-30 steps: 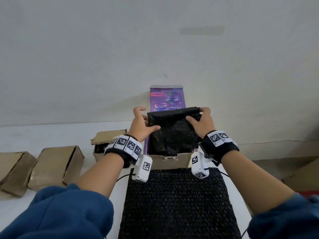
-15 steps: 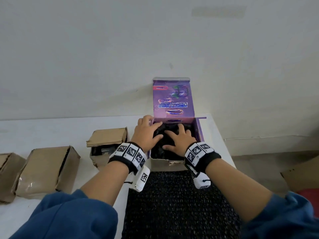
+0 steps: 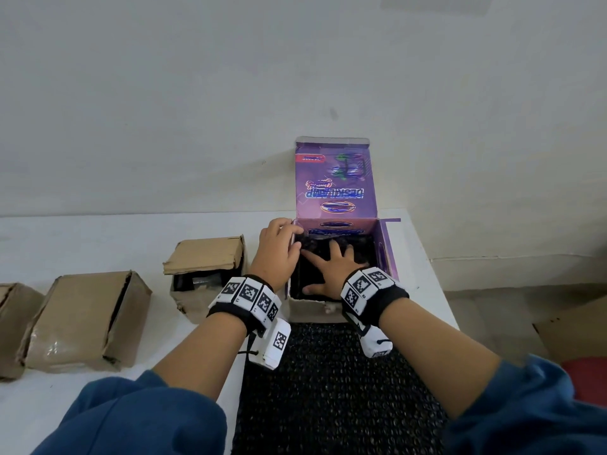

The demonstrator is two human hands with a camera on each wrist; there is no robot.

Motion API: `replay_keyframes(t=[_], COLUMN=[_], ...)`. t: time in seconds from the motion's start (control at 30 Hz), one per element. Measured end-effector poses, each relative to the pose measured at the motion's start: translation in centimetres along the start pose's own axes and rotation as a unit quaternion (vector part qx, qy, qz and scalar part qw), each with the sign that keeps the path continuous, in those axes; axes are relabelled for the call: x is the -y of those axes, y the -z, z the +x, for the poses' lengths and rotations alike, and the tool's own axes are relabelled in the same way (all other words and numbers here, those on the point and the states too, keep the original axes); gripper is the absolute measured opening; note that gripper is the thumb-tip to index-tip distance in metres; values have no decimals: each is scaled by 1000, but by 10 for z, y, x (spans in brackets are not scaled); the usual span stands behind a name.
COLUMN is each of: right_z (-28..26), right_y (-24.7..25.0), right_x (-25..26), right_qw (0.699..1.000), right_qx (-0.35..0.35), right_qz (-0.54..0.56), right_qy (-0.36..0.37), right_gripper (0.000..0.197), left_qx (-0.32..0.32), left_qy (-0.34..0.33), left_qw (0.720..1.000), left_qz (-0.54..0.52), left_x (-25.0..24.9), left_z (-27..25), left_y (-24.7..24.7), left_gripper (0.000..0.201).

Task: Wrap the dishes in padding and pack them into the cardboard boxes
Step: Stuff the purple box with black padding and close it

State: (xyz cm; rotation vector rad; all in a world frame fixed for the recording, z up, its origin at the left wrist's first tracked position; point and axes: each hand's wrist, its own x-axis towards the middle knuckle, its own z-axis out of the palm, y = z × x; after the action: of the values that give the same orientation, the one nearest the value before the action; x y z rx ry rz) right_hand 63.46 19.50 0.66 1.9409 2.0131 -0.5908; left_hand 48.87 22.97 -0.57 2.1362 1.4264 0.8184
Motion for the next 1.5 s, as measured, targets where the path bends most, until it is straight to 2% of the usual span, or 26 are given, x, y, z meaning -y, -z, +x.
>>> replay_keyframes(t=[0.13, 0.23, 0.43, 0.6, 0.7, 0.83, 0.97, 1.1, 1.2, 1.37, 1.5], right_z=[5, 0, -45, -105, -145, -189, -214, -226, -230, -231, -231], right_y=[-8, 2, 23, 16, -2, -45, -98, -139, -157, -176, -183], right_x=[0, -4, -16, -26, -32, -38, -43, -44, -40, -31, -24], right_qw=[999, 1000, 994, 980, 972, 983, 994, 995, 995, 997, 998], right_qx=[28, 25, -96, -175, -208, -152, -64, 6, 29, 41, 30], right_qz=[-32, 3, 41, 64, 70, 61, 69, 87, 96, 71, 55], right_qy=[-6, 11, 40, 72, 86, 79, 58, 39, 25, 4, -8], right_gripper=[82, 76, 56, 42, 36, 38, 40, 45, 47, 55, 59], left_qx=[5, 21, 33, -21, -48, -47, 1, 40, 63, 65, 59], left_qy=[7, 13, 4, 0, 23, 88, 198, 274, 329, 365, 352], left_qw=[1000, 1000, 999, 999, 998, 995, 979, 959, 939, 925, 931], left_qz=[0, 10, 33, 33, 33, 27, 44, 61, 76, 84, 78], left_x=[0, 0, -10, -26, -39, -42, -36, -29, -23, -13, -9], left_z=[0, 1, -11, -56, -100, -174, -238, -282, -302, -317, -319], left_y=[0, 3, 27, 44, 51, 44, 30, 16, 7, -1, -1], left_gripper=[28, 28, 29, 21, 21, 20, 22, 32, 40, 44, 33])
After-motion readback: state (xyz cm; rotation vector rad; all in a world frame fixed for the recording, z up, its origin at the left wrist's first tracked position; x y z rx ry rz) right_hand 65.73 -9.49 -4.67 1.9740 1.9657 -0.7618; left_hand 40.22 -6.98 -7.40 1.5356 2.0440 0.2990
